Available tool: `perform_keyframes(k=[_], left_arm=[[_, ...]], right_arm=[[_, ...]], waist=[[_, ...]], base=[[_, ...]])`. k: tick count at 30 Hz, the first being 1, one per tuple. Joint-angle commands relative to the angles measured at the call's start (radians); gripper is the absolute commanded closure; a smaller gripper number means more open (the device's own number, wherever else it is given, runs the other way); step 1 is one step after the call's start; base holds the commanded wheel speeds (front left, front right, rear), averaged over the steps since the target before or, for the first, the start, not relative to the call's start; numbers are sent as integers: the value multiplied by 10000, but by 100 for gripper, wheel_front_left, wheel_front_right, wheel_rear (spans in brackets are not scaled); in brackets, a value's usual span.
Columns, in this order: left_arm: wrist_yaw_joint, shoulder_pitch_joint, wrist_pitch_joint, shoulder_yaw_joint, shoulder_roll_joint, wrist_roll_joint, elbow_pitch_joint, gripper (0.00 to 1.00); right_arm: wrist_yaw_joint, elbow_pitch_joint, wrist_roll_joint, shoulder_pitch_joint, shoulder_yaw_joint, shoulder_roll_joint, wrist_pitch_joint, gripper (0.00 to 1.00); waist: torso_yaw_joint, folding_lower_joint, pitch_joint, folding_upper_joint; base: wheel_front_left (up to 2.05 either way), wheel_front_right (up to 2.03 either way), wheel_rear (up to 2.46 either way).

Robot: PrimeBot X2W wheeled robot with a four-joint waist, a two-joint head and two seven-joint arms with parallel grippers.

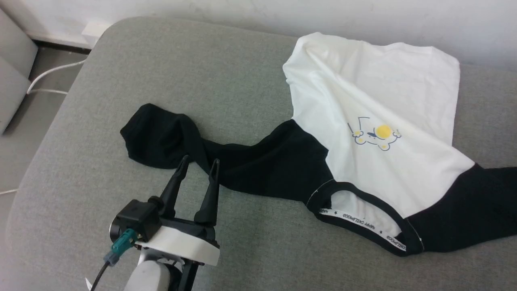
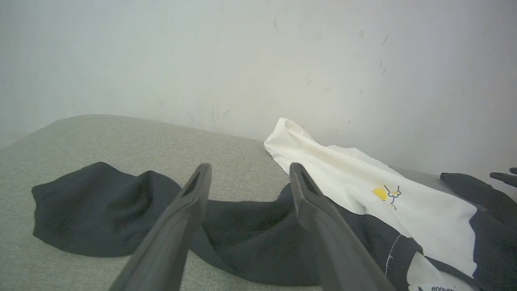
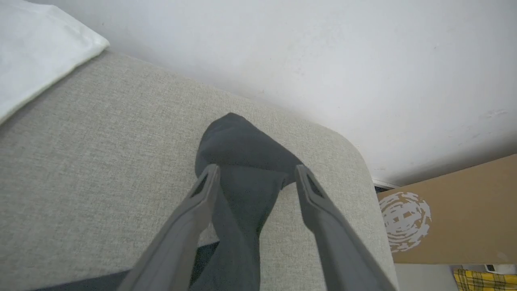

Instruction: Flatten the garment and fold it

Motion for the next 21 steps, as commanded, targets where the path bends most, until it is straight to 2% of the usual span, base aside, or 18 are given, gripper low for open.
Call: perform_keyframes(k=[1,6,10,15,21], left_arm=[[-92,-111,-47,37,-24,-4,38,0],[-105,85,-47,107,-35,-219,169,0],[-113,300,-5,66,-24,-477,277,0],[-110,616,440,-97,-27,-818,440,0],[-44,950,1718,-470,-69,-1269,825,0]], right_arm=[[-21,96,-3,-174,-14,66,-242,0],[-21,90,656,-188,196,518,-1365,0],[-21,-428,1658,246,659,982,-2356,0],[-21,-1720,3195,1490,1209,1622,-3068,0],[-21,-3836,4427,3524,1455,2549,-3065,0]], waist=[[-201,-1,-221,-1],[-681,-1,-749,-1],[-1142,-1,-1136,-1],[-1745,-1,-1430,-1],[-2370,-1,-1413,-1]], base=[[0,0,0],[0,0,0],[0,0,0],[0,0,0],[0,0,0]])
